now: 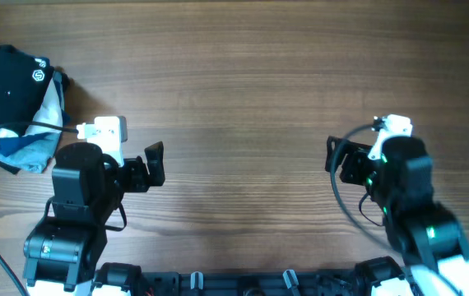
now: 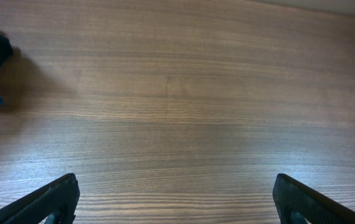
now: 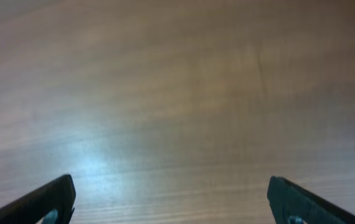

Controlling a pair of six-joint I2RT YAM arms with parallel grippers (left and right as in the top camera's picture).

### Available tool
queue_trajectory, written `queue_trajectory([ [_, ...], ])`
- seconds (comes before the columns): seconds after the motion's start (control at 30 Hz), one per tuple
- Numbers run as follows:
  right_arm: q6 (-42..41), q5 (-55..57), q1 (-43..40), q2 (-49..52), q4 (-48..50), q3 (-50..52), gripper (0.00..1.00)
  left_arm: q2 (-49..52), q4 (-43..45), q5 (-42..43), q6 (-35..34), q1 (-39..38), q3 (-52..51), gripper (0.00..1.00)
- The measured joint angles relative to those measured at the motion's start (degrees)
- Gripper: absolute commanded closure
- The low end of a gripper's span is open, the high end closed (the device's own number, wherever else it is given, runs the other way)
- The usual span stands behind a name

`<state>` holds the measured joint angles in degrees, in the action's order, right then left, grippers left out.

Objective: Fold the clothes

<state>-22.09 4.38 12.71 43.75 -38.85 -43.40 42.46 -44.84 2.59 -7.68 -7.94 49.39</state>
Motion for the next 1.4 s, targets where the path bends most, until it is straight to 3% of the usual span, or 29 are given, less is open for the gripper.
queue_trajectory([
  [0.3, 7.89, -2.25, -1.29, -30.93, 23.02, 24.41, 0.00, -0.04, -0.02, -0.02, -0.15, 0.00, -0.15, 0.00],
  [0.7, 14.93, -3.32, -6.67, -42.73, 43.10, 38.01, 0.00, -0.04, -0.07, -0.02, -0.17, 0.00, -0.20, 0.00],
  [0.8, 16.74, -3.96, -7.69, -42.75, 43.85, 40.72, 0.00, -0.04, -0.11, -0.02, -0.17, 0.00, -0.22, 0.00],
  [0.9, 18.84, -6.23, -8.22, -42.86, 38.66, 43.06, 0.00, -0.04, -0.09, 0.00, -0.15, 0.00, -0.22, 0.00],
  [1.4, 19.43, -7.41, -8.33, -42.88, 38.75, 43.06, 0.00, -0.04, -0.09, -0.02, -0.17, 0.00, -0.22, 0.00],
])
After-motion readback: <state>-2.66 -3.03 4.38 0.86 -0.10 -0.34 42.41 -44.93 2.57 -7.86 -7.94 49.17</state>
